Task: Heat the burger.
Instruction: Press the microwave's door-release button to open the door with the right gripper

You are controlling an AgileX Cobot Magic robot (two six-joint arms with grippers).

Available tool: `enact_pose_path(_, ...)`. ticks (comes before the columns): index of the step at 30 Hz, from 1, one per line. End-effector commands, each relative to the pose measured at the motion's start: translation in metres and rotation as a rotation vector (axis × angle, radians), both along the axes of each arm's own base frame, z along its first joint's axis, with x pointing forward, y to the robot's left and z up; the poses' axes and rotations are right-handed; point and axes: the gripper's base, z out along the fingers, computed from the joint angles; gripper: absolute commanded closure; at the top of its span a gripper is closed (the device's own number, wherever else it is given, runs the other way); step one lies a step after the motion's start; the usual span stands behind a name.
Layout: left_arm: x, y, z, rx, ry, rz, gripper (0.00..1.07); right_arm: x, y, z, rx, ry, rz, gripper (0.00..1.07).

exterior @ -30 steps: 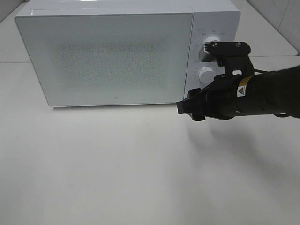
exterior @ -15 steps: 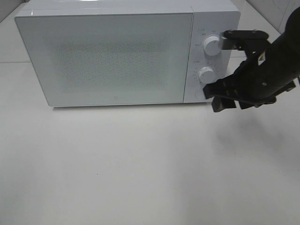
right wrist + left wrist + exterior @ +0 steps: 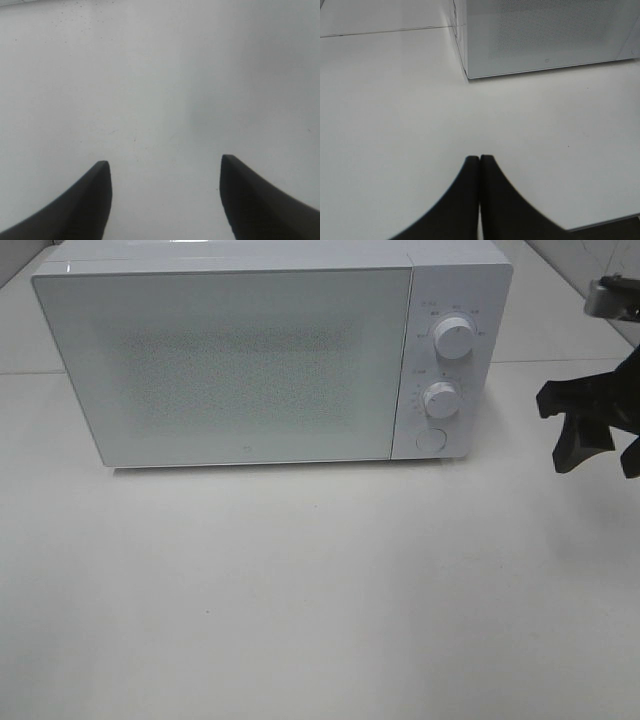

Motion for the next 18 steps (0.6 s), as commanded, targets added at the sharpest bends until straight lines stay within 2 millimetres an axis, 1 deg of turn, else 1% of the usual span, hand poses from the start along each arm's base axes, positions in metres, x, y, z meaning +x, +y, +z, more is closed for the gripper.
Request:
enact_pose_path(1,-0.002,0.0,0.0,-0.008,-0.029,0.002,1.06,-0.018,-0.005,0.022,-0.003,-0.029,-0.009,0.48)
enact_pose_path(2,-0.002,0.0,0.0,-0.008,-0.029,0.002,1.06,-0.032,-0.007,0.034,-0.009,-0.065,-0.006,0.48)
enact_pose_path(3,-0.002,0.0,0.0,-0.008,-0.029,0.002,1.06,-0.032,-0.007,0.034,-0.009,-0.065,-0.006,0.48)
enact_pose_path(4,-0.002,0.0,0.0,-0.008,-0.029,0.002,1.06,-0.039,-0.009,0.039,-0.013,-0.076,-0.005,0.48)
enact_pose_path(5,-0.002,0.0,0.0,-0.008,-0.029,0.002,1.06,-0.053,-0.011,0.047,-0.014,-0.1,-0.005,0.48)
enact_pose_path(6,-0.002,0.0,0.0,-0.008,-0.029,0.002,1.06,-0.053,-0.011,0.047,-0.014,-0.1,-0.005,0.48)
enact_pose_path(7,-0.002,0.0,0.0,-0.008,-0.029,0.002,1.06,-0.061,-0.012,0.05,-0.012,-0.114,-0.005,0.48)
enact_pose_path(8,-0.002,0.0,0.0,-0.008,-0.029,0.002,1.06,-0.077,-0.015,0.053,-0.015,-0.129,-0.005,0.48)
enact_pose_path(9,-0.002,0.0,0.0,-0.008,-0.029,0.002,1.06,-0.077,-0.015,0.053,-0.015,-0.129,-0.005,0.48)
enact_pose_path(10,-0.002,0.0,0.0,-0.008,-0.029,0.002,1.06,-0.085,-0.016,0.056,-0.013,-0.142,-0.005,0.48)
enact_pose_path(11,-0.002,0.0,0.0,-0.008,-0.029,0.002,1.06,-0.1,-0.018,0.057,-0.014,-0.153,-0.006,0.48)
enact_pose_path(12,-0.002,0.0,0.0,-0.008,-0.029,0.002,1.06,-0.1,-0.018,0.057,-0.014,-0.153,-0.006,0.48)
enact_pose_path(13,-0.002,0.0,0.0,-0.008,-0.029,0.002,1.06,-0.118,-0.02,0.056,-0.014,-0.155,-0.005,0.48)
enact_pose_path(14,-0.002,0.0,0.0,-0.008,-0.029,0.002,1.06,-0.125,-0.021,0.054,-0.015,-0.152,-0.006,0.48)
enact_pose_path(15,-0.002,0.0,0.0,-0.008,-0.029,0.002,1.06,-0.125,-0.021,0.054,-0.015,-0.152,-0.006,0.48)
enact_pose_path(16,-0.002,0.0,0.0,-0.008,-0.029,0.002,1.06,-0.142,-0.024,0.053,-0.016,-0.167,-0.005,0.48)
enact_pose_path(17,-0.002,0.0,0.0,-0.008,-0.029,0.002,1.06,-0.151,-0.025,0.052,-0.017,-0.173,-0.005,0.48)
enact_pose_path(18,-0.002,0.0,0.0,-0.008,-0.029,0.002,1.06,-0.151,-0.025,0.052,-0.017,-0.173,-0.005,0.48)
